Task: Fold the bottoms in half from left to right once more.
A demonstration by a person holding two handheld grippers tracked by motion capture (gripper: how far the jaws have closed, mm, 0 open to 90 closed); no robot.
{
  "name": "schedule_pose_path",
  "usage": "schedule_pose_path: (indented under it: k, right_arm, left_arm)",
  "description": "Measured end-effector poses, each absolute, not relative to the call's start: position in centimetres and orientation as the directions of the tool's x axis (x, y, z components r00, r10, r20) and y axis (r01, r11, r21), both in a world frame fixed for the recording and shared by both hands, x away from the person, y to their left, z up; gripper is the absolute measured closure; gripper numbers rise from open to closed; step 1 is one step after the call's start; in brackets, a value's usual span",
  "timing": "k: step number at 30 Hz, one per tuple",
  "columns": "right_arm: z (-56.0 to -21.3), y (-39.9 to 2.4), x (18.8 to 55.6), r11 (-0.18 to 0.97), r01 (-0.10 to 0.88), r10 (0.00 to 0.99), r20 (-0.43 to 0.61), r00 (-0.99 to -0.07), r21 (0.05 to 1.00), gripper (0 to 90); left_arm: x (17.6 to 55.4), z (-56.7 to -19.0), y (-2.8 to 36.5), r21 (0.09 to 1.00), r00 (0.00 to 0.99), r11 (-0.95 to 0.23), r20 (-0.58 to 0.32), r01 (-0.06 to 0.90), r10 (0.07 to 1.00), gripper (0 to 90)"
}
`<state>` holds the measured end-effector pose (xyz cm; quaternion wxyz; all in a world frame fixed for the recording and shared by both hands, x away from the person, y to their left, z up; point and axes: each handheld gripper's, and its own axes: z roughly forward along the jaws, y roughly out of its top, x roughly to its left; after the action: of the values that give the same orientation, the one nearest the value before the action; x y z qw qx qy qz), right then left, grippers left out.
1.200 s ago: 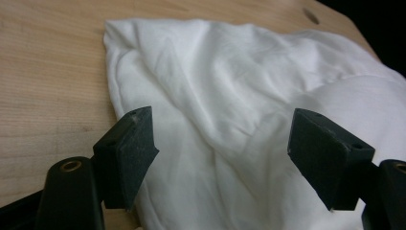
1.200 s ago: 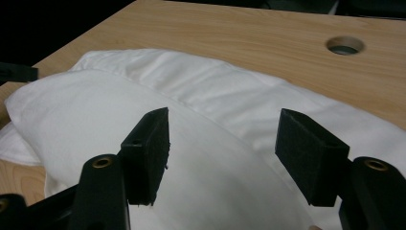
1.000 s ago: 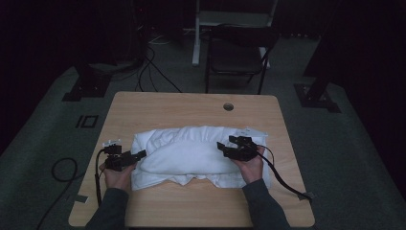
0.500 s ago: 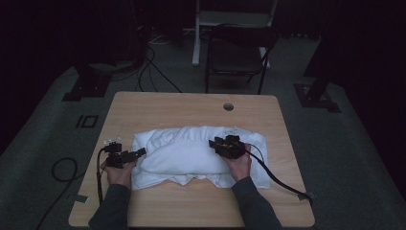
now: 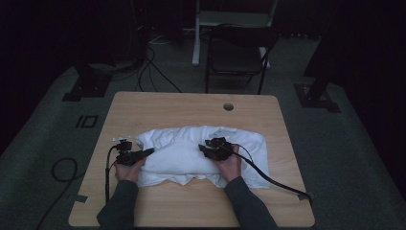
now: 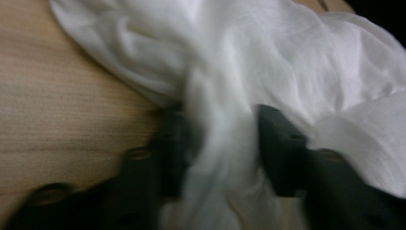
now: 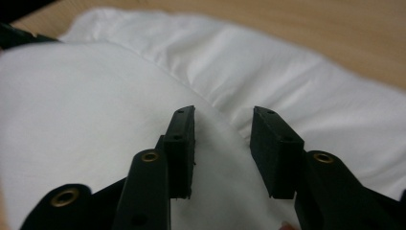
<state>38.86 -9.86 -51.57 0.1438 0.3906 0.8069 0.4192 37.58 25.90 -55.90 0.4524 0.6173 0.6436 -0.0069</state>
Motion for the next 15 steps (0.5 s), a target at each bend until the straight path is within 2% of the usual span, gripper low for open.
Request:
schedule_pose_path:
  k: [2, 4, 15]
  right_arm:
    - [-52.7, -9.6, 39.2, 0.371, 0.525, 0.751, 0.085, -0.655, 0.766, 64.5]
    - [-53.2, -9.4, 39.2, 0.377, 0.530, 0.751, 0.085, -0.655, 0.760, 64.9]
    - [-54.3, -8.4, 38.8, 0.358, 0.532, 0.759, 0.093, -0.645, 0.768, 66.0]
  left_arm:
    - [37.8, -56.1, 26.2, 0.544, 0.183, 0.234, -0.604, 0.805, 0.775, 75.2]
    - [37.8, -56.0, 26.3, 0.547, 0.187, 0.238, -0.610, 0.803, 0.770, 79.8]
    - [37.6, -49.3, 26.3, 0.678, 0.329, 0.223, -0.583, 0.700, 0.743, 82.0]
